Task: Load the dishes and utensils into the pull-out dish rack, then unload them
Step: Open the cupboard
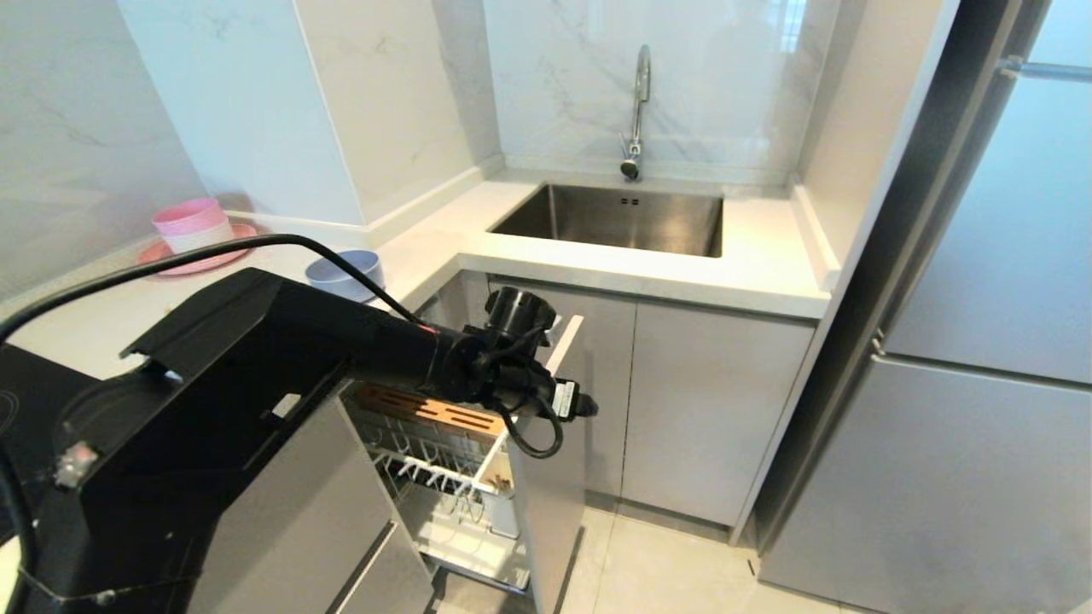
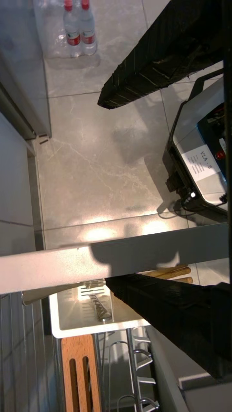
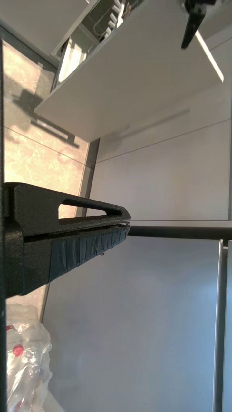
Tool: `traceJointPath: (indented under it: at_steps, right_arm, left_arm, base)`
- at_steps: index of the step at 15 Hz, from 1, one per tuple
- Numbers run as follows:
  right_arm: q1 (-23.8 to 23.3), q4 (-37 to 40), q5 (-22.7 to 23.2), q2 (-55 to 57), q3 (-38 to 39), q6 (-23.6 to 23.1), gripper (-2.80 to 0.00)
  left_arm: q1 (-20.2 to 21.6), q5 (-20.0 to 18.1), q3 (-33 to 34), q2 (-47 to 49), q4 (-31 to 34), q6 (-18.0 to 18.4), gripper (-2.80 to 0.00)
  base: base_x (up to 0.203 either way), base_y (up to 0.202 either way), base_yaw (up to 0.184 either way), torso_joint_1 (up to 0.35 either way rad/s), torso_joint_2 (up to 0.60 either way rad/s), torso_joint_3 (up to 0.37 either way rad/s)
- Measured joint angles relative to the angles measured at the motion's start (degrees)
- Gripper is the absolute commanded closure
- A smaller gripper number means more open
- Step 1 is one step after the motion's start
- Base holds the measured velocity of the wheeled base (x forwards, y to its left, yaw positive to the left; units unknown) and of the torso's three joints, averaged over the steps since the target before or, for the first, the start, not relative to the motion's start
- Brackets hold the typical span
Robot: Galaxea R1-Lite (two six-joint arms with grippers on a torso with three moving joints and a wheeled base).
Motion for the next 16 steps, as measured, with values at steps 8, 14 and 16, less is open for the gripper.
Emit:
traceJointPath:
  at_steps: [8, 14, 16]
  right_arm:
    - [0.02, 0.00, 0.00, 0.00, 0.00, -0.02, 0.00]
    - [0.02, 0.00, 0.00, 0.00, 0.00, -0.01, 0.00]
    - [0.02, 0.00, 0.00, 0.00, 0.00, -0.02, 0.00]
  left_arm:
    - [-6.77, 0.38, -2.21, 1.01, -0.01, -1.94, -2.80]
    - [-10.51, 0.69, -3.28, 1.41, 0.06, -2.07, -2.80]
    - [-11.57, 0.99, -3.66, 1.80, 0.08, -2.14, -2.80]
  base:
    - [0.000, 0.000, 0.000, 0.000, 0.00, 0.000]
    - [0.000, 0.000, 0.000, 0.000, 0.00, 0.000]
    - [0.000, 0.000, 0.000, 0.000, 0.00, 0.000]
